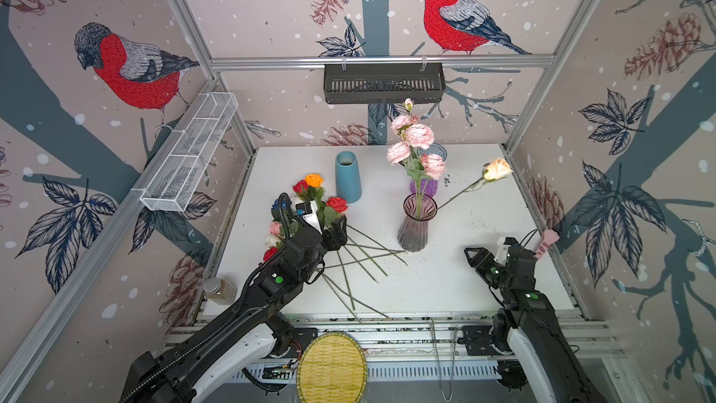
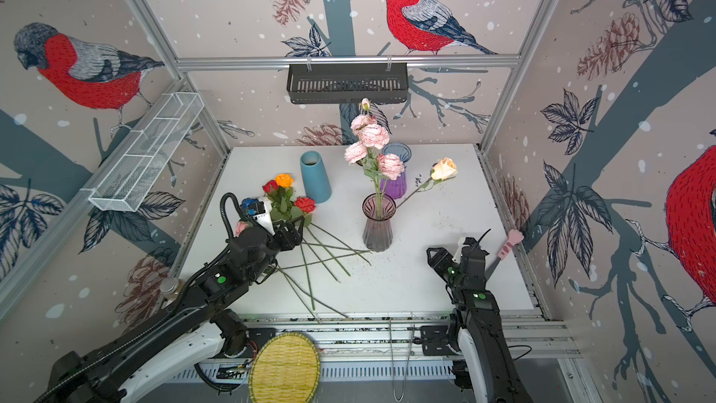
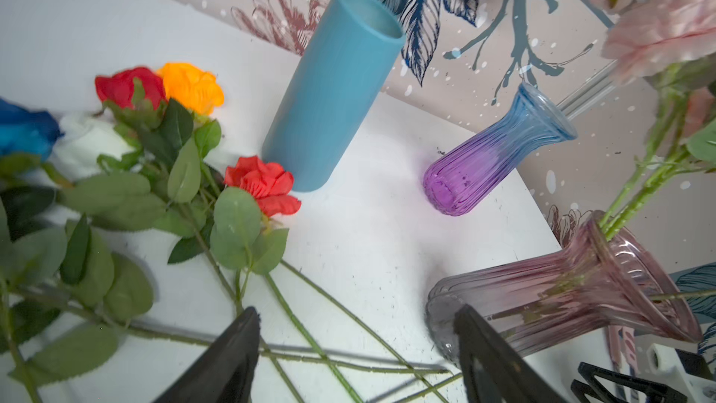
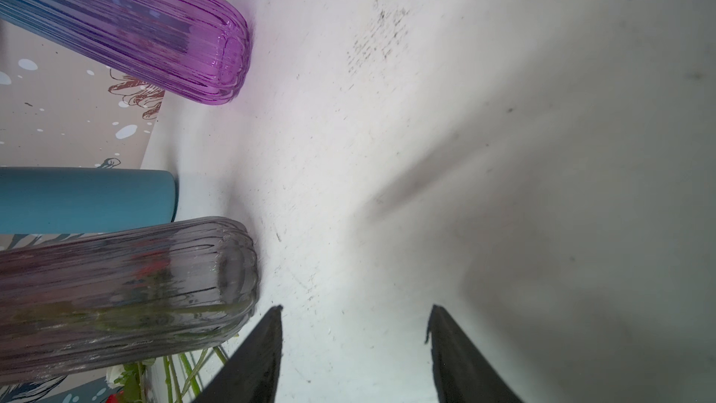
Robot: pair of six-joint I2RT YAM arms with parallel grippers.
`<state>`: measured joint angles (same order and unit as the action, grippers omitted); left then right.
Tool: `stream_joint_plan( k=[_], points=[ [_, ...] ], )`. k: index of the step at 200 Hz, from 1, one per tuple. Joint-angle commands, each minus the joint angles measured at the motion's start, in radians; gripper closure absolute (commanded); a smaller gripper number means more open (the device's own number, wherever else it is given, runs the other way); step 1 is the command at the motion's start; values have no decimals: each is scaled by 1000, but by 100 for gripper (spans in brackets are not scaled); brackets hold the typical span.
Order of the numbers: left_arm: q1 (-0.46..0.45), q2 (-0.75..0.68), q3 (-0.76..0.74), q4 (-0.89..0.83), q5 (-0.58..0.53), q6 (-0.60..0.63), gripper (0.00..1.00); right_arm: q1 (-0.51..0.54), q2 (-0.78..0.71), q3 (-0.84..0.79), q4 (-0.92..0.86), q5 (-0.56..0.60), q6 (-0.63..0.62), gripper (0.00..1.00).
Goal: Arrange the flowers into the vase
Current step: 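Move the left gripper back down to the flower bunch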
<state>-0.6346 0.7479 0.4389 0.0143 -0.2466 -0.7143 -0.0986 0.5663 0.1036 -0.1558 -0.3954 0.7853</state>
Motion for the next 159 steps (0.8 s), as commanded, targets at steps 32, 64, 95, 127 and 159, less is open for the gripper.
stream_joint_plan(
  k=[32, 64, 95, 127, 159],
  points=[
    [79, 9, -101, -16, 195, -208, 26, 0, 6, -2, 10, -10, -5, 39],
    [131, 46, -164, 41, 244, -237, 29, -1, 7, -1, 10, -10, -6, 39],
    [184, 94, -204, 100, 311, -257, 30, -1, 7, -1, 12, -11, -6, 39],
    [210, 107, -241, 144, 329, -285, 30, -2, 26, -1, 23, -17, -9, 39],
    [219, 120, -266, 175, 345, -307, 28, 0, 42, -2, 41, -32, -14, 37]
  ],
)
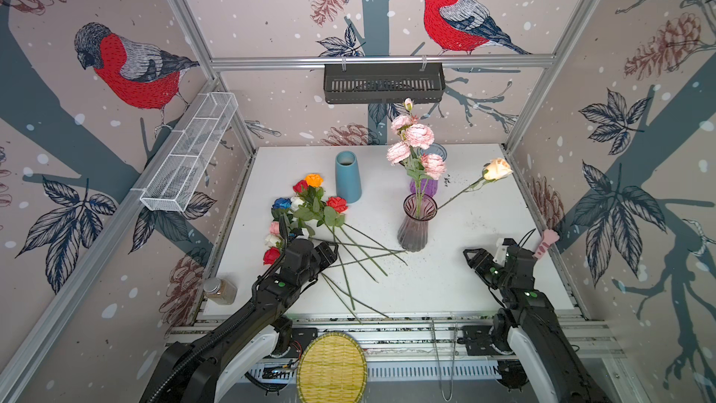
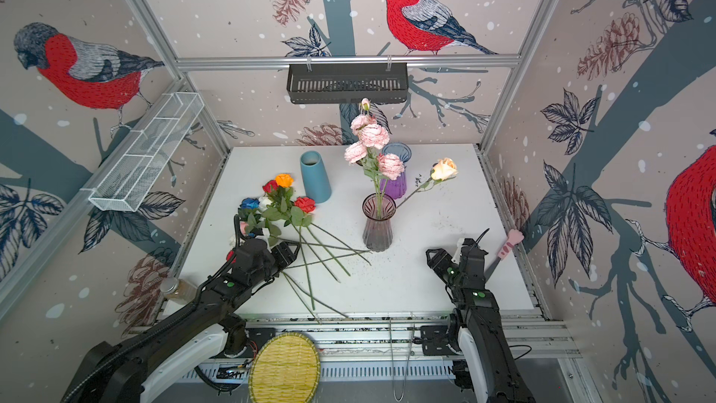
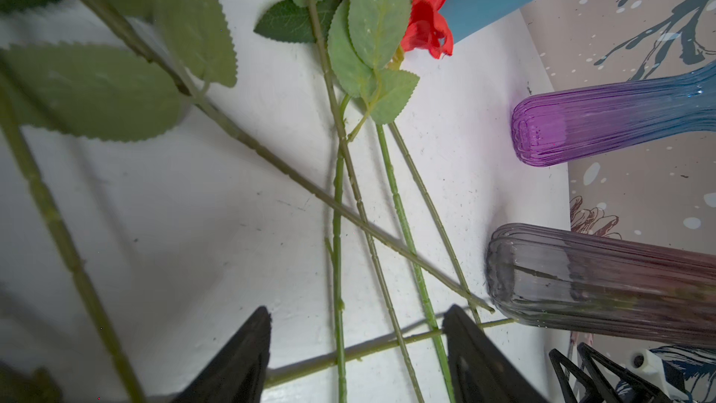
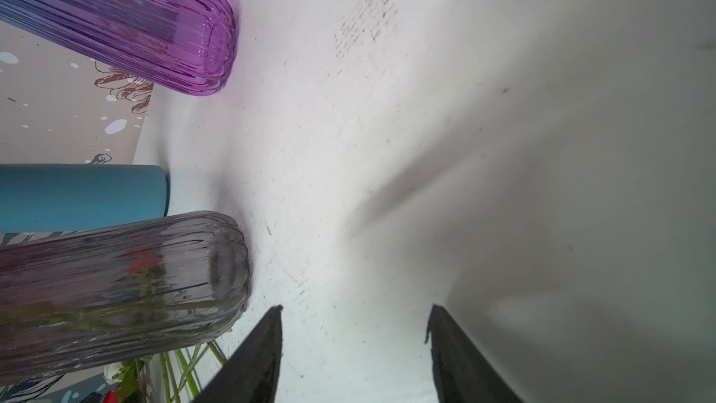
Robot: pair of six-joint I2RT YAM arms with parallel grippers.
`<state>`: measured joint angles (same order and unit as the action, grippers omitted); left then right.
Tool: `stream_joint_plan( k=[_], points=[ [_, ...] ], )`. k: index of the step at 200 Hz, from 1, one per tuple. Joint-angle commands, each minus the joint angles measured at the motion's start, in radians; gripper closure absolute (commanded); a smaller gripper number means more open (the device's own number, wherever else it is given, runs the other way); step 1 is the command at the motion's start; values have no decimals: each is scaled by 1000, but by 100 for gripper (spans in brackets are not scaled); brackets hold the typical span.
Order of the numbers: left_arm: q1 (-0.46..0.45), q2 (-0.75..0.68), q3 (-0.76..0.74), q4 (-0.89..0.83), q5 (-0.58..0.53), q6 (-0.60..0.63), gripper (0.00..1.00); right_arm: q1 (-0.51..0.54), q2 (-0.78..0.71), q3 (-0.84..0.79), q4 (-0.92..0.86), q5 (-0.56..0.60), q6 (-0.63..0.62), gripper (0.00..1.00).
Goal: Arrange the flowers into the vase
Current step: 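Move the left gripper back down to the flower bunch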
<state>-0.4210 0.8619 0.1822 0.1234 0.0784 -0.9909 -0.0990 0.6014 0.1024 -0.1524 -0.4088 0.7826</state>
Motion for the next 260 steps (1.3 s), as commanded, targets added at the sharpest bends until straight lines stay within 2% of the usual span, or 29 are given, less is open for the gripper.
stream_joint_plan(
  k=[1, 32, 86, 105, 131, 151, 166, 182, 194, 204, 213, 227, 240, 260],
  points=[
    [5, 6, -10, 67, 19, -31, 28, 1, 7, -1, 38, -20, -12, 37],
    [19, 32, -18, 91, 24, -39, 28, 1, 38, -2, 53, -27, -14, 37],
    [117, 152, -40, 248, 87, -38, 54, 2, 57, -2, 61, -24, -13, 37],
    [143, 224, -32, 308, 116, -38, 58, 2, 57, -2, 60, -22, -13, 37],
    [154, 305, -13, 375, 133, -32, 59, 3, 61, -3, 62, -22, -11, 37],
    [156, 349, 11, 381, 133, -35, 59, 3, 60, -3, 62, -21, -11, 37],
    [158, 371, 28, 372, 141, -38, 63, 4, 60, -3, 63, -21, -11, 37],
    [165, 376, 53, 352, 193, -8, 68, 3, 61, -3, 62, -21, -11, 37],
    [164, 356, 79, 323, 239, 36, 78, 3, 60, -2, 62, -21, -11, 37],
    [152, 322, 100, 272, 273, 55, 81, 3, 60, -2, 62, -21, -12, 37],
    [119, 273, 128, 179, 261, 86, 81, 4, 60, -3, 62, -20, -11, 37],
    [46, 174, 160, 14, 183, 116, 79, 3, 62, -5, 68, -21, -8, 37],
    [-1, 73, 151, -76, 158, 94, 69, 3, 65, -6, 71, -21, -8, 37],
    [-7, -82, 87, -177, 181, 5, 50, 4, 64, -7, 77, -20, -4, 37]
  ],
)
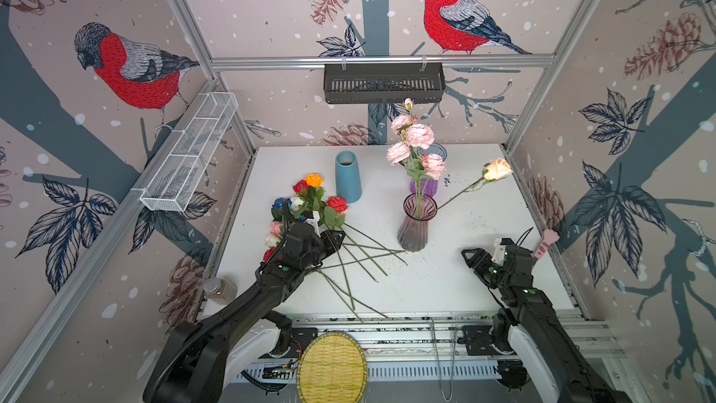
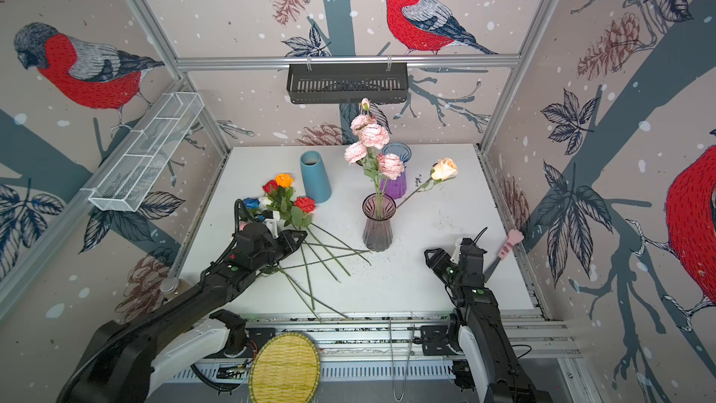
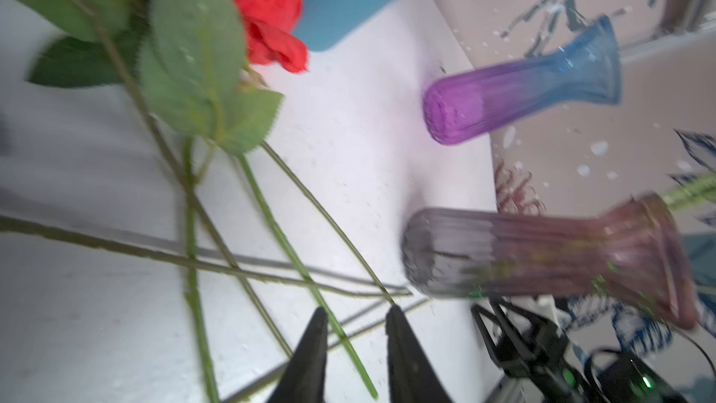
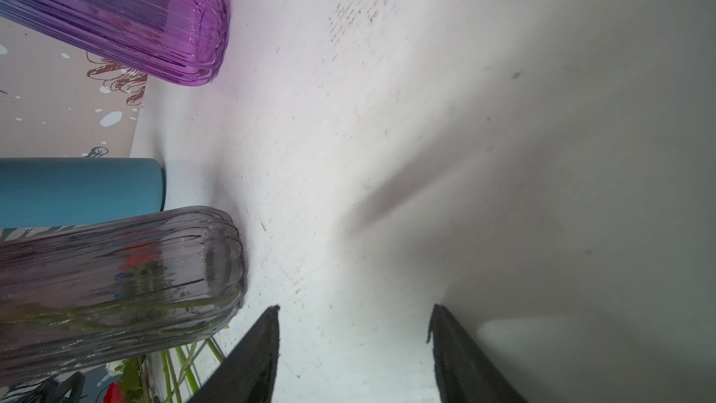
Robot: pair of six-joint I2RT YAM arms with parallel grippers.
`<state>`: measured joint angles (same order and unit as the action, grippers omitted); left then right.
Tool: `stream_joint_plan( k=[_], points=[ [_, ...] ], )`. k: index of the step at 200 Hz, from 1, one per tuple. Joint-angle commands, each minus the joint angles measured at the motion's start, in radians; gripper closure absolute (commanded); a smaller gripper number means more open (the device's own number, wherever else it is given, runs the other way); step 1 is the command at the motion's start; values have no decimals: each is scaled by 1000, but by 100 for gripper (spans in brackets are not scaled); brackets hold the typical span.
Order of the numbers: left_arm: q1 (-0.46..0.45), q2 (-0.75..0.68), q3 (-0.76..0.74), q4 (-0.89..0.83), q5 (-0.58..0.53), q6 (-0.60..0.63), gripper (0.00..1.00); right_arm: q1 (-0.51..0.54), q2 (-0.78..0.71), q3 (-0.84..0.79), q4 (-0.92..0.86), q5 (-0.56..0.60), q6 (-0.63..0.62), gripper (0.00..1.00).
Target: Arrange the flowers into the vase
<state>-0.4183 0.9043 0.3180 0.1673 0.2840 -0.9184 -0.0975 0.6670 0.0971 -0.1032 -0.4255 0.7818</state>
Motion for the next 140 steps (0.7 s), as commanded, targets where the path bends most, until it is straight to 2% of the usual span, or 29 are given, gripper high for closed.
stream_joint_plan(
  k=[1, 12, 36, 66, 89, 140],
  points=[
    [-10, -133, -53, -225, -24, -72, 50, 2, -1, -3, 28, -3, -3, 37],
    [-10, -225, -105, -269, -18, -131, 44, 0, 0, -2, 32, -2, -1, 37],
    [-10, -432, -240, -287, 5, -262, 44, 2, 6, -4, 35, -2, 0, 37],
    [-10, -623, -271, -415, -98, -317, 38, 1, 14, -2, 36, -2, -1, 37],
    [-10, -621, -255, -476, -160, -339, 37, 1, 11, -1, 33, 0, -1, 37],
    [-10, -469, -198, -488, -168, -322, 39, 1, 6, -4, 32, 2, 1, 37]
  ],
)
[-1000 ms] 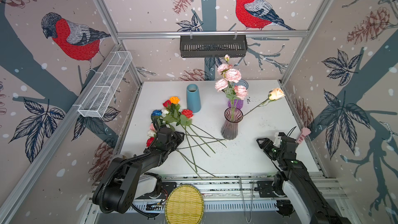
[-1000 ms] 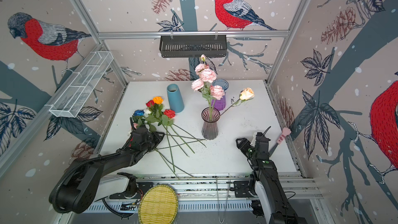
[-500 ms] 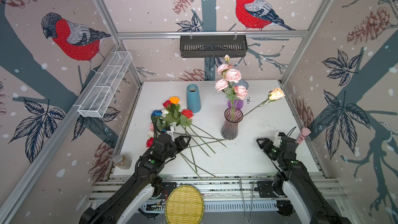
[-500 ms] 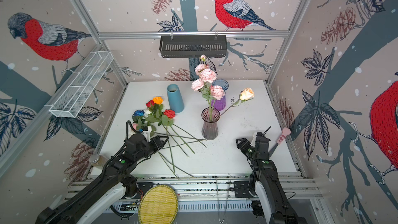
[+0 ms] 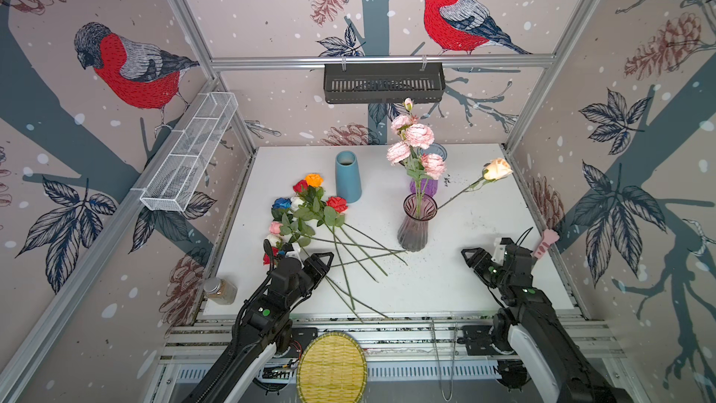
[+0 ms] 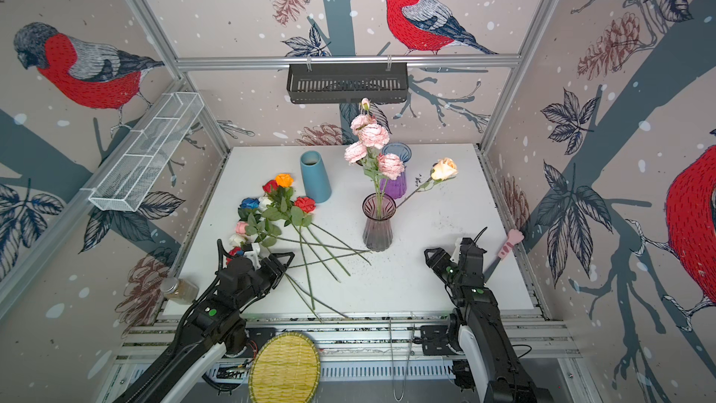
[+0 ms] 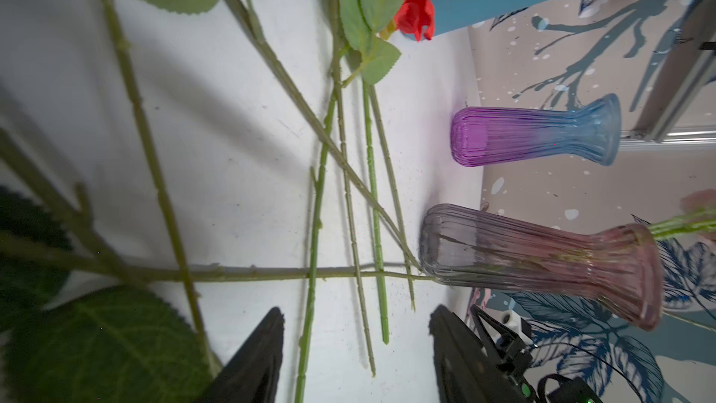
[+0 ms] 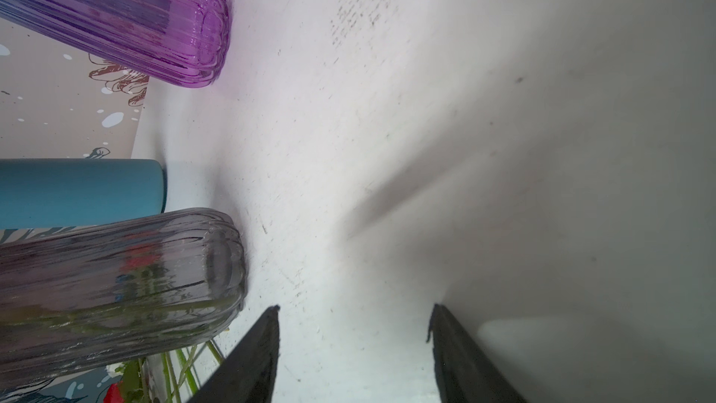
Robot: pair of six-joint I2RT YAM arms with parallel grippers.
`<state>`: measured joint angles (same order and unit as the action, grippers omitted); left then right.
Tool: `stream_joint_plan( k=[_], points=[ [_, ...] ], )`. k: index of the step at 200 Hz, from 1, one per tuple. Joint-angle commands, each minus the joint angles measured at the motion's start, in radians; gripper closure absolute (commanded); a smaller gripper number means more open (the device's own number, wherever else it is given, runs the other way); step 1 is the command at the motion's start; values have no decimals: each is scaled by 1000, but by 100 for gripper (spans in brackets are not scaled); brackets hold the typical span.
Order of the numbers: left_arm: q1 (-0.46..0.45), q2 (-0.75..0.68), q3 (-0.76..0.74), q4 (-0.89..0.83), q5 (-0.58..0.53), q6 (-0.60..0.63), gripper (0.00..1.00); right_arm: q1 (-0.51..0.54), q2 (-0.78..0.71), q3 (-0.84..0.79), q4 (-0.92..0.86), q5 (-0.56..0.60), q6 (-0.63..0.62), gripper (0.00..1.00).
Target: Arrange the flowers into the vase
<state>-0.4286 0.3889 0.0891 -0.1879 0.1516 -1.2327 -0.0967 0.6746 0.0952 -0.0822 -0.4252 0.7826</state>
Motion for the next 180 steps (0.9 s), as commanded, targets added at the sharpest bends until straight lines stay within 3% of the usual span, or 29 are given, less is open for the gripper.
stream_joint_plan(
  k=[1, 58, 87, 136, 180],
  points=[
    [1, 50, 33, -135, -36, -7, 39, 0, -1, -2, 10, 2, 1, 37],
    [-1, 134, 304, -405, -105, 38, 39, 1, 12, -2, 22, 0, 1, 37],
    [-1, 199, 340, -429, -54, 20, 38, 2, 15, -2, 19, -2, 1, 37],
    [-1, 369, 340, -385, 4, 32, 39, 1, -4, -2, 8, 3, 1, 37],
    [-1, 442, 265, -215, 17, 37, 39, 2, -3, -1, 6, 3, 1, 37]
  ],
)
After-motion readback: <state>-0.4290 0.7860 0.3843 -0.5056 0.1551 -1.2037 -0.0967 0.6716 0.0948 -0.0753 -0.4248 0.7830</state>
